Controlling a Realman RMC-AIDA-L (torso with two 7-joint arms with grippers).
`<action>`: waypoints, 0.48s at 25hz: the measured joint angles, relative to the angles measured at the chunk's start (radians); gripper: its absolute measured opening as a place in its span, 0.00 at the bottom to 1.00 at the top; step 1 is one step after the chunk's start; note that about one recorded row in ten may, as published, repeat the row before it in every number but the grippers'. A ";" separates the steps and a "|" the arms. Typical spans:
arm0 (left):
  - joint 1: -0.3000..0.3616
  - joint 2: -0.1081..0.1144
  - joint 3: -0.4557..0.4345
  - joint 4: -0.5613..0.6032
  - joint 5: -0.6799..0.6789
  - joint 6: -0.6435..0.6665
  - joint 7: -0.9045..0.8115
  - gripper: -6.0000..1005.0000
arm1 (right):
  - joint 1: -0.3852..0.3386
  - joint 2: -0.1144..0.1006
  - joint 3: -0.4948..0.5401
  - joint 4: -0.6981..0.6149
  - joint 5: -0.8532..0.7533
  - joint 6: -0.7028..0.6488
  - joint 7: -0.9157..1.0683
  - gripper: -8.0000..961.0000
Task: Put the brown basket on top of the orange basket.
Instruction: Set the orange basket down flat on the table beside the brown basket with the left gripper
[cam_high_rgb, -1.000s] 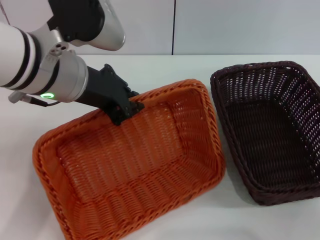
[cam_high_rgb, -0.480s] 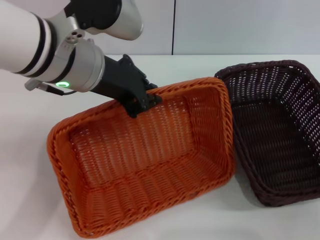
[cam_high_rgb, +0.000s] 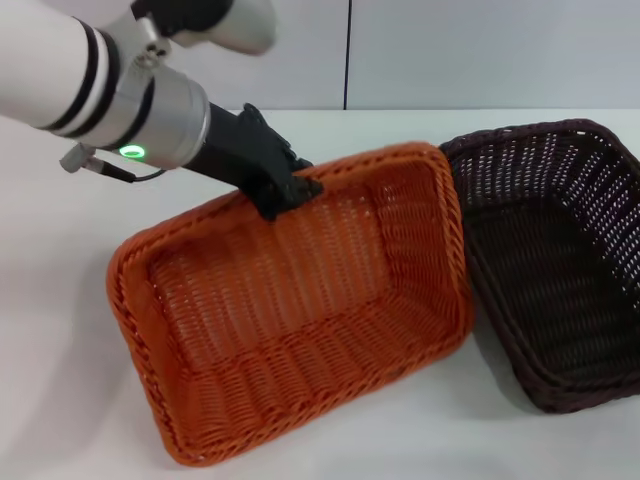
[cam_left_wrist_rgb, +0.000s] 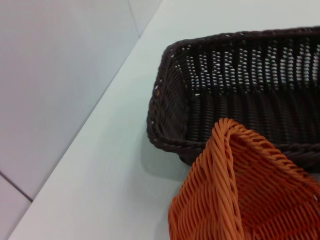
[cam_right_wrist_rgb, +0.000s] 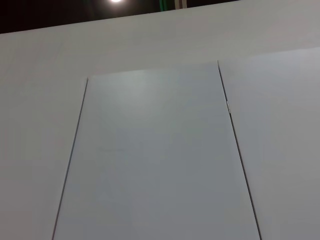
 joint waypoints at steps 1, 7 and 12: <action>0.000 0.000 0.000 0.000 0.000 0.000 0.000 0.27 | 0.000 0.000 0.000 0.000 0.000 0.000 0.000 0.86; -0.004 0.002 -0.037 0.042 -0.022 0.050 0.010 0.28 | -0.001 0.000 -0.002 0.000 0.000 0.000 0.000 0.86; -0.004 0.002 -0.023 0.028 -0.023 0.050 0.018 0.34 | -0.001 0.000 -0.005 -0.001 0.000 -0.005 0.000 0.86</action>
